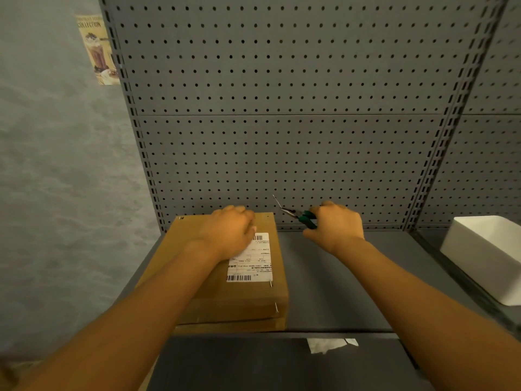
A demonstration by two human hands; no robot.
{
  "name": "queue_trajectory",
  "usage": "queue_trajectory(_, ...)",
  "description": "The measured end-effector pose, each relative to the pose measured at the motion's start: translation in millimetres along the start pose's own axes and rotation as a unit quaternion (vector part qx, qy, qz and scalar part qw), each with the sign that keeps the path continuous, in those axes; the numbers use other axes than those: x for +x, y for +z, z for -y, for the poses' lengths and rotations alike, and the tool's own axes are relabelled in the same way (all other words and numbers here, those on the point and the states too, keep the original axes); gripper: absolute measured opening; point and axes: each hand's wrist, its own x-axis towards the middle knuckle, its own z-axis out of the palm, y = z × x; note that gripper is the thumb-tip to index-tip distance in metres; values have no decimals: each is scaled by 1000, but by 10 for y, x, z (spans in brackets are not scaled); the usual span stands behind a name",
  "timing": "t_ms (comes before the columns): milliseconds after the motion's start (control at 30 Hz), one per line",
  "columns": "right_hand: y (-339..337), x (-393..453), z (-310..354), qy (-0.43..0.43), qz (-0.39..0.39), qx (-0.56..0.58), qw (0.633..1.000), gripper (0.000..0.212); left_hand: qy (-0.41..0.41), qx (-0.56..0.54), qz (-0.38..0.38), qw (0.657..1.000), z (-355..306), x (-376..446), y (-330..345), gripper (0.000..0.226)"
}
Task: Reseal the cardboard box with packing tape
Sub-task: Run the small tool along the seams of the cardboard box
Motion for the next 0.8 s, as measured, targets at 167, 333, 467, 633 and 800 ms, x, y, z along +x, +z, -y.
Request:
queue_trajectory(167, -127, -90, 86, 5, -21, 7, 1000, 42, 35, 67, -21, 997, -34, 13, -175, 36)
queue_trajectory(333, -313, -225, 11, 40, -36, 2, 999, 43, 79, 92, -46, 992, -172, 70, -328, 35)
queue_trajectory(467, -418, -403, -209, 71, -45, -1, 996, 42, 113, 99, -71, 986, -407, 129, -431, 34)
queue_trajectory(633, -545, -573, -626, 103, -57, 5, 993, 43, 156, 93, -89, 979, -849, 265, -501, 37)
queue_trajectory(800, -614, -744, -1163, 121, -69, 13, 990, 40, 171, 99, -78, 977, -1398, 419, -439, 35)
